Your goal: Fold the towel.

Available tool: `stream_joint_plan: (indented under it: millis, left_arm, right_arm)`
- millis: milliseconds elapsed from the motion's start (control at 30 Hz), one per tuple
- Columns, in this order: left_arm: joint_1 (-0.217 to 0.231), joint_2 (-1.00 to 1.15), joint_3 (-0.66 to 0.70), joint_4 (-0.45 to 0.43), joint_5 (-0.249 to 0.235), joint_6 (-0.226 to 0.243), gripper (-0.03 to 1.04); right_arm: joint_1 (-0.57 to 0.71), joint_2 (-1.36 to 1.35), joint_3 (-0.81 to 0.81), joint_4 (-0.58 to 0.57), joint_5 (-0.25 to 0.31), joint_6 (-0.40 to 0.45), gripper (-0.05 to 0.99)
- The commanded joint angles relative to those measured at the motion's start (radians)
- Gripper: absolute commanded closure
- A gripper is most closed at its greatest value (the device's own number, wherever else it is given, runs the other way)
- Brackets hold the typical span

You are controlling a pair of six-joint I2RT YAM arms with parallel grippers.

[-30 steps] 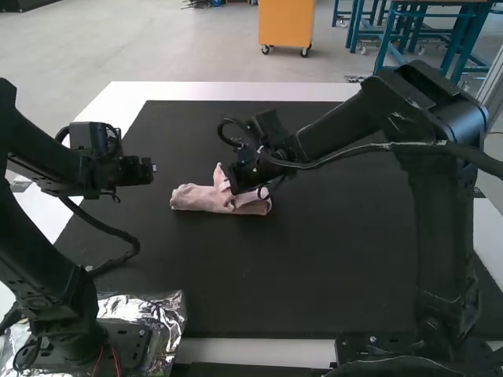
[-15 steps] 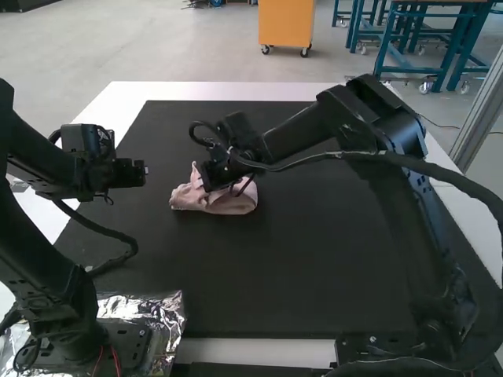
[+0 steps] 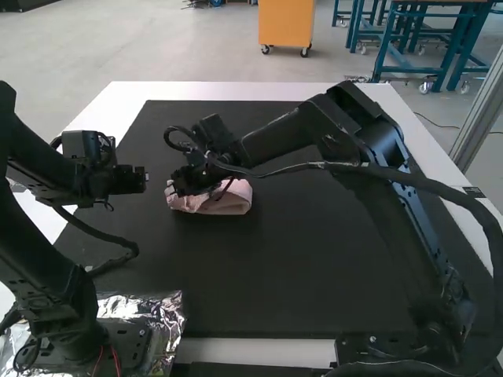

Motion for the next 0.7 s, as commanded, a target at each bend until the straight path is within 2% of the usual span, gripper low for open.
stream_joint_plan:
  millis: [0, 167, 200, 233, 267, 300, 400, 500, 667]
  left_arm:
    - [0.01, -0.024, -0.005, 0.001, 0.008, 0.01, 0.04]
    - [0.01, -0.056, -0.016, -0.004, 0.006, 0.009, 0.04]
    - [0.009, -0.067, -0.016, -0.002, 0.006, 0.007, 0.04]
    - [0.01, -0.079, -0.018, -0.001, 0.008, 0.006, 0.04]
    - [0.01, -0.088, -0.018, -0.001, 0.008, 0.006, 0.04]
    - [0.009, -0.099, -0.018, -0.002, 0.008, 0.006, 0.04]
    - [0.007, -0.122, -0.015, -0.007, 0.005, 0.006, 0.04]
    - [0.007, -0.129, -0.013, -0.008, 0.001, 0.004, 0.04]
    - [0.006, -0.131, -0.002, -0.013, -0.031, 0.006, 0.04]
  right_arm:
    - [0.001, -0.074, 0.055, -0.008, -0.01, 0.005, 0.22]
    - [-0.005, -0.168, 0.055, -0.01, -0.007, -0.001, 0.24]
    - [-0.005, -0.185, 0.044, -0.01, -0.017, -0.003, 0.37]
    - [-0.007, -0.202, 0.026, -0.01, -0.029, -0.009, 0.59]
    - [-0.011, -0.219, 0.003, -0.008, -0.023, -0.011, 0.85]
    - [-0.019, -0.234, -0.025, 0.004, -0.023, -0.015, 0.96]
    - [-0.043, -0.252, -0.103, 0.018, -0.061, -0.037, 0.96]
    - [-0.057, -0.254, -0.186, 0.099, -0.066, -0.035, 0.96]
    - [-0.08, -0.235, -0.315, 0.273, -0.066, 0.002, 0.96]
